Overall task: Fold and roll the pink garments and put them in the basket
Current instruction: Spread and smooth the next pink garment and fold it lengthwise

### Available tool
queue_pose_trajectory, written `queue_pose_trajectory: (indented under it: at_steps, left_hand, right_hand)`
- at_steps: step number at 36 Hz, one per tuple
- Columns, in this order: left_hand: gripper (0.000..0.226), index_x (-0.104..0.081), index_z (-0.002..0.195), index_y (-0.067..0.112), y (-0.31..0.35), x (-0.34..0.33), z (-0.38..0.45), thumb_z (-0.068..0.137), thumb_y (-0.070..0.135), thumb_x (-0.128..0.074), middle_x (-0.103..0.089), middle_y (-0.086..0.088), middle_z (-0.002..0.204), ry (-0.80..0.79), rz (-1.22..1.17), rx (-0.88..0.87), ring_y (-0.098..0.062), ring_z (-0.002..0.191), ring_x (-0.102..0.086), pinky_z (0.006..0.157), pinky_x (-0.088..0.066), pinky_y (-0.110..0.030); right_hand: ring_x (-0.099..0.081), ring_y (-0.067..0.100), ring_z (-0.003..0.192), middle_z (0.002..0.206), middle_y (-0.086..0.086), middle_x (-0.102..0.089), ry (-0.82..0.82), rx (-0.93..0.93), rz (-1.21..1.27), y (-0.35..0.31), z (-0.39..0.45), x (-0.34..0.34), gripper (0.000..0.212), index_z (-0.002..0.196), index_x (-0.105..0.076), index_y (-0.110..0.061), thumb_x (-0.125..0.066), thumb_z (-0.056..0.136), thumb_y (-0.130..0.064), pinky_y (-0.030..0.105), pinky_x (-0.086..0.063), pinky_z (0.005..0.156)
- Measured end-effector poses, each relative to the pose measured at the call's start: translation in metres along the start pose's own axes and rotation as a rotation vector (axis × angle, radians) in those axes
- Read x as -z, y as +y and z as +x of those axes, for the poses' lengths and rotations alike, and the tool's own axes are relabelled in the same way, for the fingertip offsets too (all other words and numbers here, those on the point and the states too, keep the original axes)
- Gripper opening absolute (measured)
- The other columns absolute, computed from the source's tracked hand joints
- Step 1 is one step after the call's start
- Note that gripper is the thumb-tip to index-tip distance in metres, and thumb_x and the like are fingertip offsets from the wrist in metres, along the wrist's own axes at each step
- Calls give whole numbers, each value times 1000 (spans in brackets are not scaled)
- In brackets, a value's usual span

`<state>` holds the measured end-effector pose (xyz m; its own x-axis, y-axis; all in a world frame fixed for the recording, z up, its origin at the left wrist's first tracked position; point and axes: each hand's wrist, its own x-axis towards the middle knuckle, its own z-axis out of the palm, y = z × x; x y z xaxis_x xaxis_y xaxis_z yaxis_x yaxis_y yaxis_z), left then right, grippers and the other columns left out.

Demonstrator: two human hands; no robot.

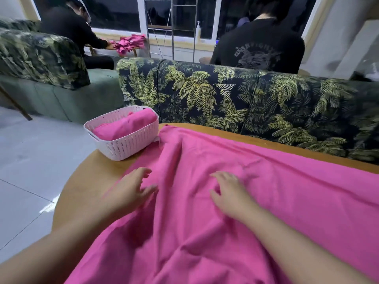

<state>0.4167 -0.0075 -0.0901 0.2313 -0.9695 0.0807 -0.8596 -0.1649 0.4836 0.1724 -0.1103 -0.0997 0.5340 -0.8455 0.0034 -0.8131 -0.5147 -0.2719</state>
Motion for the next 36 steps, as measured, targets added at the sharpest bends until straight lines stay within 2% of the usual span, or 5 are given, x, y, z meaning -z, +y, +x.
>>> queue_pose_trajectory:
  at_steps: [6, 17, 23, 27, 36]
  left_hand:
    - [46, -46, 128, 12, -22, -1, -58, 88, 23, -67, -57, 5, 96, -97, -123, 62, -8, 73, -55, 71, -40, -24]
    - [37, -51, 97, 45, -39, 8, -130, 84, 18, -72, -64, 12, 85, 70, -230, -41, 11, 86, -57, 72, -40, -5]
    - [22, -58, 97, 33, -29, 26, -144, 91, 13, -62, -67, -2, 79, 357, -491, 61, -4, 65, -58, 59, -39, -8]
    - [15, -57, 99, 28, -36, 37, -142, 92, 15, -60, -65, 4, 81, 404, -464, 134, -21, 80, -58, 70, -38, -32]
    - [13, -55, 106, 19, -57, 39, -145, 94, 16, -57, -63, -4, 89, 424, -319, 281, -24, 89, -54, 75, -35, -35]
  right_hand:
    - [-32, 16, 137, 148, -2, -39, 2, 102, 61, -42, -58, -18, 47, 141, -43, -20, -49, 95, -29, 24, -18, 114]
    - [-23, 16, 143, 157, -1, -26, -167, 22, -67, -57, -78, -27, 52, 148, -35, -24, -43, 98, -38, 33, -17, 117]
    - [-19, 16, 146, 159, -2, -20, -195, -5, -91, -60, -79, -25, 53, 149, -31, -25, -40, 99, -37, 39, -15, 117]
    - [-21, 17, 145, 158, -1, -23, -179, -5, -85, -60, -79, -27, 51, 148, -33, -27, -40, 99, -37, 38, -16, 117]
    - [-29, 19, 142, 154, 0, -33, -176, -22, -8, -57, -72, -27, 51, 146, -38, -22, -39, 99, -42, 40, -24, 116]
